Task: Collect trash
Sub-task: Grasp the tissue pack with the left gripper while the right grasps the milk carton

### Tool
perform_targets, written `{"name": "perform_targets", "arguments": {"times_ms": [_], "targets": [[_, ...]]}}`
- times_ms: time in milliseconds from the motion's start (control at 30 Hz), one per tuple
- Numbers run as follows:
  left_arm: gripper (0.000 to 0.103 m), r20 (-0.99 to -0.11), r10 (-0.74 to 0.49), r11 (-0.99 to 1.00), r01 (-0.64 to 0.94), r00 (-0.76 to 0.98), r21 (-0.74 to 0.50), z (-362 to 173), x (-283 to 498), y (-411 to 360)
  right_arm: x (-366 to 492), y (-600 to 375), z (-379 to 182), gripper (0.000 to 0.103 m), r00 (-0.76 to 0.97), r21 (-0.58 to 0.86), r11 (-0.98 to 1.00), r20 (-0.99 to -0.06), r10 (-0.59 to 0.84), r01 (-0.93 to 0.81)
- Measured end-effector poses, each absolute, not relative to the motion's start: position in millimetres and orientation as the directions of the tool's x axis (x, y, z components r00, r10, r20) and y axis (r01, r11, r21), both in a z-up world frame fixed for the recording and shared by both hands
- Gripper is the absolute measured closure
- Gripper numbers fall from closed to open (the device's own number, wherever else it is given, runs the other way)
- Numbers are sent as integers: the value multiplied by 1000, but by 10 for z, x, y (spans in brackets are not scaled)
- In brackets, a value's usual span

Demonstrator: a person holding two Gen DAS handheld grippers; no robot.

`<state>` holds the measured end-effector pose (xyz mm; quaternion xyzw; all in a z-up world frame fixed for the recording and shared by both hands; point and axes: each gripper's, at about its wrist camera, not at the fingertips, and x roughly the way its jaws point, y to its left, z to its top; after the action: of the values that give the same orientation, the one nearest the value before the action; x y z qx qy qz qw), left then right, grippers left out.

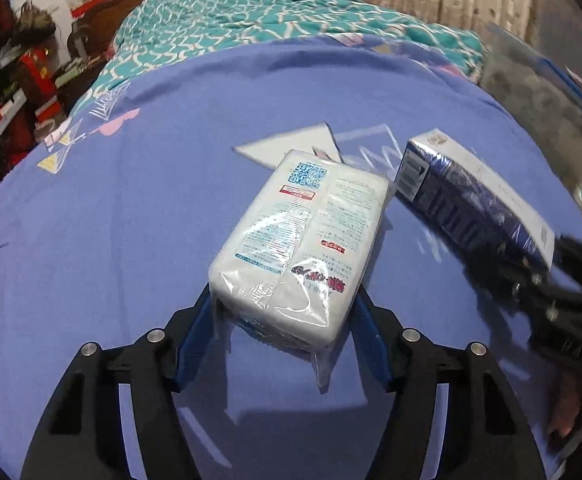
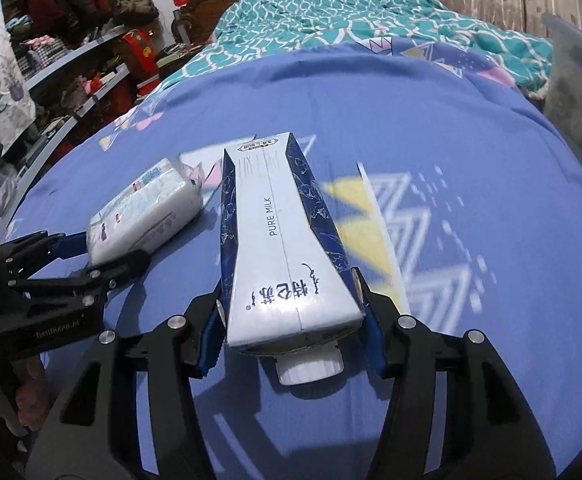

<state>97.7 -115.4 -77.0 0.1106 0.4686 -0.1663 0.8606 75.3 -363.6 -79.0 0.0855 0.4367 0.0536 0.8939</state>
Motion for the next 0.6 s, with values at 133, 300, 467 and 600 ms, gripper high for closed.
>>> {"name": "perform_targets", "arguments": {"times_ms": [133,300,467,600], "targets": [[41,-832,-181,926,376,525,35,-764,639,-1053,315,-3592,-782,45,618,199,979,-766,176,-32],[40,-825,-164,936,349,541,42,-758,424,-967,0,-3490,-787,44,631,196,980,-756,174,-36],[36,-822,-156,943,329,547,41,-755,383,-922,-39,-3442,-772,33,649,157,987,-748,138,-29],[29,-824,-149,952,306,547,31,-762,377,-875,-68,-3442,-760,22,660,150,988,-740,132,-30]]}}
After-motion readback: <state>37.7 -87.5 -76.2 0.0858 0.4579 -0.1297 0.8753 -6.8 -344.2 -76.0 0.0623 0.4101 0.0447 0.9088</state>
